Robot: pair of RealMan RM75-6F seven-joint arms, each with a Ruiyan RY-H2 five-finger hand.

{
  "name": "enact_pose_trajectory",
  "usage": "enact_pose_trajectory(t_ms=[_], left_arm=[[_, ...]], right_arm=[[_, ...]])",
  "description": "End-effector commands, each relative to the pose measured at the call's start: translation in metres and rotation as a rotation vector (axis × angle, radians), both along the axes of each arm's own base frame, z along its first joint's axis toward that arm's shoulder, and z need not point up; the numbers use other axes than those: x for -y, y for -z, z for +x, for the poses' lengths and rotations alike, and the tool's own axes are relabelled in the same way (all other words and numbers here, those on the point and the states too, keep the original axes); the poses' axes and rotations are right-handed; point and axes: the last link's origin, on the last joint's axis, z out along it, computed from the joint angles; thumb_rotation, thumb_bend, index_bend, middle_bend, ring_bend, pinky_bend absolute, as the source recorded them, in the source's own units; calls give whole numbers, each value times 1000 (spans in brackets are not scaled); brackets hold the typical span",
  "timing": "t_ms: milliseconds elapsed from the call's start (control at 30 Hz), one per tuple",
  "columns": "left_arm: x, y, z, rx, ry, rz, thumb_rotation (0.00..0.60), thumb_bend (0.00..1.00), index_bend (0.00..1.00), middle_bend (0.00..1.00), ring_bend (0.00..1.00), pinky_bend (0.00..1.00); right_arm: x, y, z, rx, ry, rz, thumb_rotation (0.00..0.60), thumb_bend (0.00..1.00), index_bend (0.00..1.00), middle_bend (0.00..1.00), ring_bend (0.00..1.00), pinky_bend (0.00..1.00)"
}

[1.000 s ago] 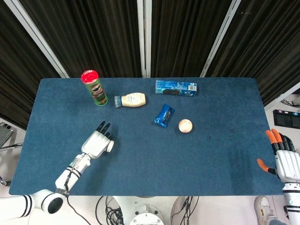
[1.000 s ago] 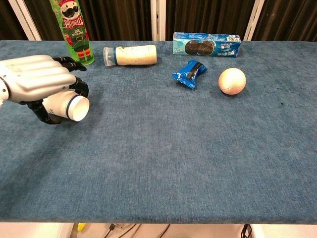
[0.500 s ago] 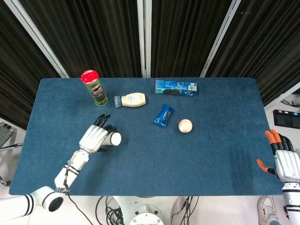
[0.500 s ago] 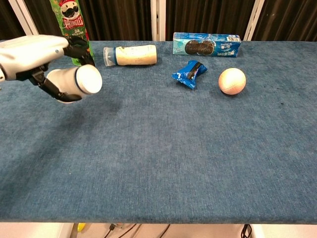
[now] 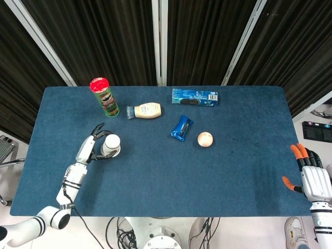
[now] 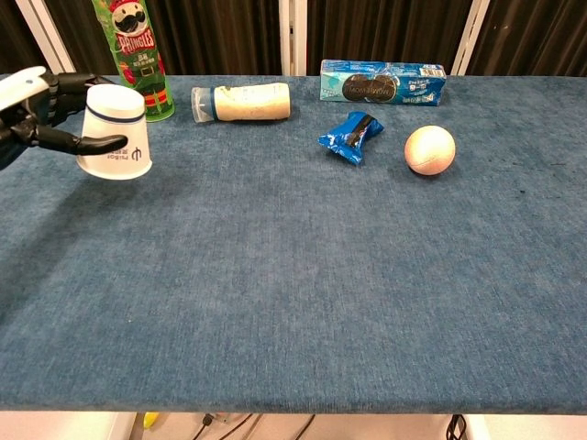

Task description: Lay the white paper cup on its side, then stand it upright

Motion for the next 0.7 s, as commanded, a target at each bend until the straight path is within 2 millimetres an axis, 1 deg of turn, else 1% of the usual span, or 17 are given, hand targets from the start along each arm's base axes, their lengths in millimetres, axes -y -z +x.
enact_pose_trajectory(t_ms=[33, 267, 467, 700], left_arm=[[6, 11, -9, 41, -12, 26, 600, 238, 386, 388, 0, 0], [8, 17, -15, 22, 4, 29, 600, 237, 369, 373, 0, 0], [9, 18, -17, 15, 23, 9, 600, 227, 237, 250, 0, 0], [11, 13, -16, 5, 52, 14, 600, 214, 204, 216, 0, 0]], right_arm=[[0, 0, 0, -1, 2, 1, 600, 195, 0, 0, 0, 0], [-1, -1, -2, 3, 5, -3, 600, 195, 0, 0, 0, 0], [-1, -2, -2, 3, 3, -4, 600, 195, 0, 0, 0, 0], [-1, -2, -2, 4, 3, -7, 600, 196, 0, 0, 0, 0]])
